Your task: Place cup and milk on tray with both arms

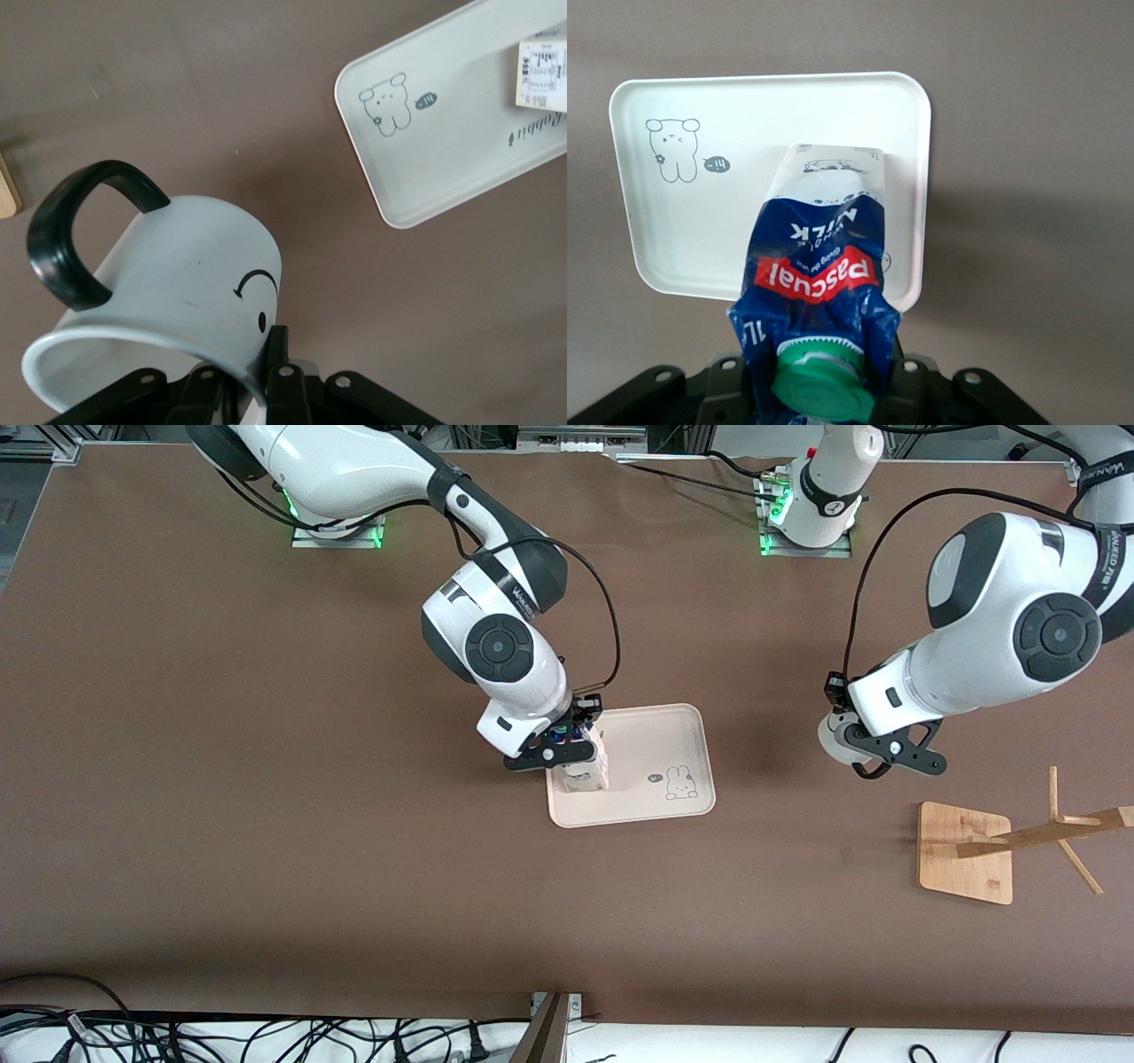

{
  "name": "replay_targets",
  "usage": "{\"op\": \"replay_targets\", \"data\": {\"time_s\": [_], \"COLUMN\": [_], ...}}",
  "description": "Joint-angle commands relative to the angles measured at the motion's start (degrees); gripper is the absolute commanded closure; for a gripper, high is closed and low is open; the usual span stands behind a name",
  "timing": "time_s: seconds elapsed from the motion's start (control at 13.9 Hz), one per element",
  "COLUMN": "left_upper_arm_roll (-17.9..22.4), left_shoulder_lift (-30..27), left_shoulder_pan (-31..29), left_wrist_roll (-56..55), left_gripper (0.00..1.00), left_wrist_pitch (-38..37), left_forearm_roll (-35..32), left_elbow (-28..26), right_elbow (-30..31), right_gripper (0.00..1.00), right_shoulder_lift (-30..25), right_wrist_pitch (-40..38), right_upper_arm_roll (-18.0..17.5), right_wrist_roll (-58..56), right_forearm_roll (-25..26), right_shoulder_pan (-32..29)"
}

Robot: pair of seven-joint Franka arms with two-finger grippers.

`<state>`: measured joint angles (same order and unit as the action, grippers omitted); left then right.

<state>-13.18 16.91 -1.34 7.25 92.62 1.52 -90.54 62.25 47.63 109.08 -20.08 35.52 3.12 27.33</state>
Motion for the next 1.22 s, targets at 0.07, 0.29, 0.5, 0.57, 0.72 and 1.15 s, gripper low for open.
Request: {"op": "replay_targets", "data": {"time_s": [0.07, 0.29, 0.5, 0.57, 0.72, 1.15], "left_upper_arm_roll": [0.0, 0.0, 0.0, 0.0, 0.0, 0.0], "left_shoulder_lift": [5.0, 5.9, 7.3, 7.6, 7.6, 7.8], "left_shoulder_pan": [0.3, 0.6, 0.8, 0.8, 0.8, 0.9], "left_wrist_roll": [1.3, 1.1, 1.0, 0.8, 0.6, -2.4], "left_gripper": [1.0, 1.0, 1.0, 1.0, 1.0, 1.0], "left_wrist_pitch": [-7.7, -9.2, -11.5, -11.8, -11.8, -12.6], "left_forearm_roll": [4.1, 4.7, 4.9, 4.9, 5.5, 8.1], "left_elbow": [8.9, 9.2, 11.3, 11.8, 11.8, 11.8], "right_elbow": [-1.8, -1.4, -1.4, -1.4, -1.5, -1.6], "right_gripper": [0.5, 0.0, 0.0, 0.0, 0.0, 0.0], "right_shoulder_lift": [2.5, 2.8, 2.6, 2.4, 2.2, 1.2], "right_wrist_pitch": [1.4, 3.5, 3.3, 3.5, 3.5, 3.3], "right_upper_arm_roll": [-0.2, -0.2, -0.2, -0.2, -0.3, -0.3], "right_wrist_roll": [-0.7, 0.2, 0.6, 1.4, 2.1, 3.1], "right_forearm_roll": [0.5, 0.3, 0.2, 0.2, 0.2, 0.2], "right_shoulder_pan": [0.1, 0.1, 0.2, 0.2, 0.3, 0.4]}}
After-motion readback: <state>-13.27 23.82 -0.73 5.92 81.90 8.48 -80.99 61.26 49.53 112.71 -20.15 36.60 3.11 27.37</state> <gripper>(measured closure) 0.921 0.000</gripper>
